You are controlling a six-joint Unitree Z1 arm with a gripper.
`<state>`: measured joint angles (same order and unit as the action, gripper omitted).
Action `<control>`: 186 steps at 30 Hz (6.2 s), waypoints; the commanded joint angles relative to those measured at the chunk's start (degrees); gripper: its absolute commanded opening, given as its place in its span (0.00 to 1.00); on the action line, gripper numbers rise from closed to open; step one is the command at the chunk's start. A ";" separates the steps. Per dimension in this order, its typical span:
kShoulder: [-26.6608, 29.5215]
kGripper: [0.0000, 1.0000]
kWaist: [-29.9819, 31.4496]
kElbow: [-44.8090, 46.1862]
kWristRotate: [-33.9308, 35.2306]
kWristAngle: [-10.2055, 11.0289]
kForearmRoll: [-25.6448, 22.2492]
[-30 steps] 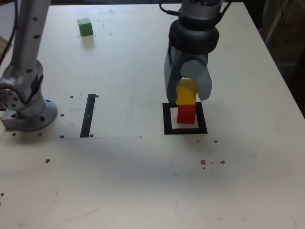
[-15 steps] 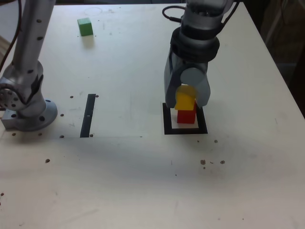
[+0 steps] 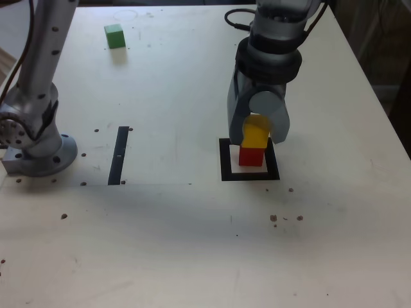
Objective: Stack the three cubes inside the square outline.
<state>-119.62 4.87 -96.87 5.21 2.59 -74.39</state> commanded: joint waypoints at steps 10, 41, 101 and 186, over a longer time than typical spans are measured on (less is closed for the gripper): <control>-0.02 0.88 -0.13 0.31 -0.20 -0.22 -1.59; 17.57 1.00 -27.56 0.23 -24.54 11.89 -12.53; -6.30 0.97 -81.42 -5.06 -51.72 12.17 -0.42; 26.43 0.11 -35.01 20.73 -27.99 8.13 -2.70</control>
<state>-93.22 -33.03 -76.16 -22.58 10.78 -76.97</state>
